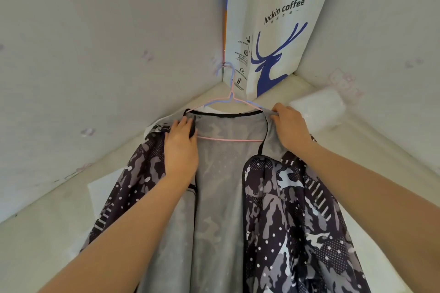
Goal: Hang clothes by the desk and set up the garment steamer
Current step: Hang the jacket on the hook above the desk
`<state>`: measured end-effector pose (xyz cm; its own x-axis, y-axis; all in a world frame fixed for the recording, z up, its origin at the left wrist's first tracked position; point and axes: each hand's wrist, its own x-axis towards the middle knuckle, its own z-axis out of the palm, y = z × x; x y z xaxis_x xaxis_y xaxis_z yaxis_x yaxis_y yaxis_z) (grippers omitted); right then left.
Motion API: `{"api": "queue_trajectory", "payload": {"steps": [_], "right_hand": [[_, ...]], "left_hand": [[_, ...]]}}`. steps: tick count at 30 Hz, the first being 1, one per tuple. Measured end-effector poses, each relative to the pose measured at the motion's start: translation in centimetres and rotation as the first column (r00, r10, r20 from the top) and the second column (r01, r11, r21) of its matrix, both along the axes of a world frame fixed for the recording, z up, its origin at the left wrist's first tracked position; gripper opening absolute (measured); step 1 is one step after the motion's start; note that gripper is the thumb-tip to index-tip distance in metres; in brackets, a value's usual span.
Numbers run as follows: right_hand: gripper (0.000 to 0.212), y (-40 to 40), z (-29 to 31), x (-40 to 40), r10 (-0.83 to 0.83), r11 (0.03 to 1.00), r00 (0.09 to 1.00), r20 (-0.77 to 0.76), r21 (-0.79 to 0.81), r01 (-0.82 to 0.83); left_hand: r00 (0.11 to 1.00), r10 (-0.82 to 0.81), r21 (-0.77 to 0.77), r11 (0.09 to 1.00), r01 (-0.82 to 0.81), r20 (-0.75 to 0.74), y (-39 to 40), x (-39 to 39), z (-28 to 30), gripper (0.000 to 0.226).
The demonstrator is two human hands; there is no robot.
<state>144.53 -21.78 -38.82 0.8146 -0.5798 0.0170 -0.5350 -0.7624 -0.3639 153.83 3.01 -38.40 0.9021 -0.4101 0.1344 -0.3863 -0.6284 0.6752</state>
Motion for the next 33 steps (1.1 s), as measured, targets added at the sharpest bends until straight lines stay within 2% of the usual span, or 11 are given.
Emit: {"api": "queue_trajectory", "payload": {"steps": [3,6,10,13,16,24,33], "right_hand": [[0.020,0.3,-1.0,-0.1,0.003,1.000,0.999,-0.039,-0.018,-0.004],[0.025,0.5,-1.7,-0.5,0.043,0.992,0.995,-0.091,-0.113,-0.054],[0.028,0.6,-1.8,-0.9,0.080,0.975,0.984,-0.159,-0.194,-0.111],[0.041,1.6,-1.6,-1.9,0.101,0.970,0.974,-0.205,-0.195,-0.142],[0.052,3.1,-0.9,-3.8,0.127,0.977,0.971,-0.201,-0.141,-0.157],[0.056,9.9,2.0,-10.9,0.154,0.988,0.961,-0.232,0.014,-0.155],[0.061,19.6,2.2,-20.5,0.135,0.989,0.934,-0.330,0.097,-0.108]], "left_hand": [[0.995,-0.095,0.346,0.933,0.094,-0.012,-0.3,-0.5,-2.7,0.048],[0.988,-0.150,0.472,0.870,0.142,-0.020,0.2,-1.1,-4.0,0.059],[0.986,-0.160,0.506,0.849,0.156,-0.036,0.2,-1.2,-3.6,0.062],[0.988,-0.152,0.503,0.852,0.144,-0.026,0.7,-1.8,-3.3,0.062],[0.990,-0.143,0.477,0.868,0.136,-0.023,1.7,-3.0,-2.9,0.062],[0.992,-0.110,0.487,0.864,0.129,-0.068,5.6,-9.3,-1.2,0.058],[0.966,-0.218,0.590,0.765,0.256,-0.137,10.8,-17.0,0.0,0.061]]}}
